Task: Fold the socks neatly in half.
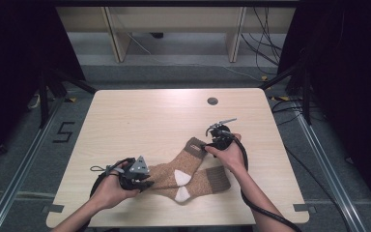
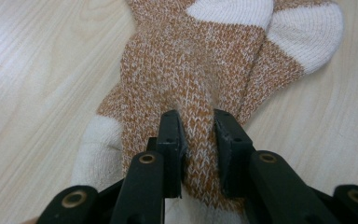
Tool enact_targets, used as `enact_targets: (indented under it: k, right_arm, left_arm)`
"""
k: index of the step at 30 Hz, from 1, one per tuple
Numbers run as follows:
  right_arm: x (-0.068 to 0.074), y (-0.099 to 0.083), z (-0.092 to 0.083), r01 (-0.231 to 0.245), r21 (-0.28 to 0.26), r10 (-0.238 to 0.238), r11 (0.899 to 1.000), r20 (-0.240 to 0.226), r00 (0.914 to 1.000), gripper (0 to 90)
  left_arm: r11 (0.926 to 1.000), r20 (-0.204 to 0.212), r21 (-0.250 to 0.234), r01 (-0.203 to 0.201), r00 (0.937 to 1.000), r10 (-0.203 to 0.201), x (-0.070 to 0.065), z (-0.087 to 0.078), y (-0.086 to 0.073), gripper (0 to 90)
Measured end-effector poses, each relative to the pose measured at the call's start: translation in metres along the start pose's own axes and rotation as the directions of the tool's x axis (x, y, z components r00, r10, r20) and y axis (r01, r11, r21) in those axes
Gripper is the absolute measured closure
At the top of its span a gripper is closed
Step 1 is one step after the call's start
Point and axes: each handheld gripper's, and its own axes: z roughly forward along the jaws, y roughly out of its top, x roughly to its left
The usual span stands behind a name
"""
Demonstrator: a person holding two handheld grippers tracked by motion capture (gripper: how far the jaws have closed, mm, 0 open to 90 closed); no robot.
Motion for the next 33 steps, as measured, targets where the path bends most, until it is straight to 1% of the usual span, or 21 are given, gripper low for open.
enact_targets:
  k: [1,2,6,7,8,11,12,14,15,16,17,19,21,24,25,26,27,28,29,30,33]
  right_arm:
    - [0.001,0.0,0.001,-0.007,0.0,0.007,1.0,0.003,1.0,39.6]
    - [0.0,0.0,0.002,0.014,0.006,-0.014,1.0,0.008,0.9999,39.7]
    - [-0.001,0.001,0.008,0.012,0.005,-0.012,1.0,0.017,0.9998,38.7]
    - [-0.002,0.001,0.009,0.023,0.004,-0.023,1.0,0.02,0.9995,38.7]
    - [0.0,0.001,0.01,0.019,0.004,-0.019,1.0,0.013,0.9997,39.5]
    - [0.001,0.001,0.012,0.027,0.009,-0.027,1.0,0.013,0.9995,42.4]
    - [0.001,0.001,0.013,0.036,0.008,-0.036,0.999,0.002,0.9994,45.5]
    - [0.002,0.002,0.015,0.037,0.007,-0.037,0.999,-0.014,0.9992,58.1]
    - [0.003,0.002,0.015,0.043,0.009,-0.043,0.999,-0.028,0.9987,61.2]
    - [0.005,0.002,0.015,0.051,0.013,-0.05,0.999,-0.024,0.9984,65.4]
    - [0.006,0.002,0.014,0.058,0.017,-0.057,0.998,-0.027,0.998,74.1]
    - [0.007,0.002,0.014,0.047,0.016,-0.047,0.999,-0.026,0.9986,75.7]
    - [0.008,0.001,0.011,0.05,0.013,-0.05,0.999,-0.02,0.9986,78.8]
    - [0.009,0.0,0.007,0.051,0.003,-0.05,0.999,-0.026,0.9984,79.7]
    - [0.01,0.0,0.002,0.049,-0.002,-0.049,0.999,-0.025,0.9985,80.1]
    - [0.013,0.0,0.0,0.025,0.005,-0.025,1.0,-0.03,0.9992,80.3]
    - [0.013,0.0,0.0,0.025,0.005,-0.025,1.0,-0.03,0.9992,80.3]
    - [0.011,0.0,-0.003,0.048,-0.005,-0.049,0.999,-0.035,0.9982,80.4]
    - [0.013,0.0,-0.007,0.051,-0.014,-0.052,0.999,-0.032,0.9982,80.5]
    - [0.014,0.0,-0.014,0.046,-0.024,-0.047,0.999,-0.034,0.9983,80.6]
    - [0.015,0.0,-0.021,0.041,-0.039,-0.042,0.998,-0.026,0.9988,80.6]
  left_arm:
    - [0.9998,-0.002,-0.01,0.015,0.9999,-0.015,-0.001,0.001,0.0,73.8]
    - [0.9999,-0.001,-0.006,0.008,1.0,-0.008,0.0,0.001,-0.001,73.8]
    - [1.0,0.009,0.007,0.001,1.0,-0.001,0.0,0.003,-0.001,73.7]
    - [0.9999,0.012,0.011,-0.004,0.9999,0.004,0.001,0.003,-0.002,73.7]
    - [1.0,0.011,0.005,0.007,0.9999,-0.007,0.001,0.004,-0.002,73.6]
    - [0.9999,0.016,0.014,0.006,0.9999,-0.006,0.001,0.004,-0.002,73.6]
    - [0.9999,0.016,0.015,0.007,0.9999,-0.007,0.001,0.004,-0.002,73.7]
    - [0.9998,0.021,0.019,0.003,0.9998,-0.003,0.002,0.004,-0.001,73.7]
    - [0.9998,0.022,0.018,0.005,0.9997,-0.006,0.002,0.005,-0.001,73.6]
    - [0.9997,0.023,0.025,-0.001,0.9997,0.001,0.002,0.004,-0.001,73.7]
    - [0.9997,0.022,0.025,-0.002,0.9998,0.001,0.002,0.004,-0.001,74.0]
    - [0.9998,0.016,0.018,-0.001,0.9999,0.001,0.003,0.004,-0.002,74.2]
    - [0.9999,0.019,0.016,0.004,0.9998,-0.005,0.004,0.003,-0.002,74.7]
    - [1.0,0.008,-0.005,0.007,0.9999,-0.007,0.005,-0.001,0.0,74.8]
    - [0.9995,-0.002,-0.022,0.022,0.9998,-0.022,0.006,-0.003,0.001,74.7]
    - [0.9995,-0.009,-0.028,0.013,0.9999,-0.014,0.008,-0.007,0.003,74.8]
    - [0.9995,-0.009,-0.028,0.013,0.9999,-0.014,0.008,-0.007,0.003,74.8]
    - [0.9993,-0.013,-0.034,0.013,0.9998,-0.013,0.009,-0.01,0.004,74.8]
    - [0.9992,-0.018,-0.039,0.011,0.9998,-0.011,0.01,-0.013,0.006,74.8]
    - [0.999,-0.032,-0.045,0.006,0.9995,-0.008,0.013,-0.017,0.007,74.7]
    - [0.9985,-0.036,-0.056,0.001,0.9993,-0.003,0.014,-0.02,0.009,74.7]
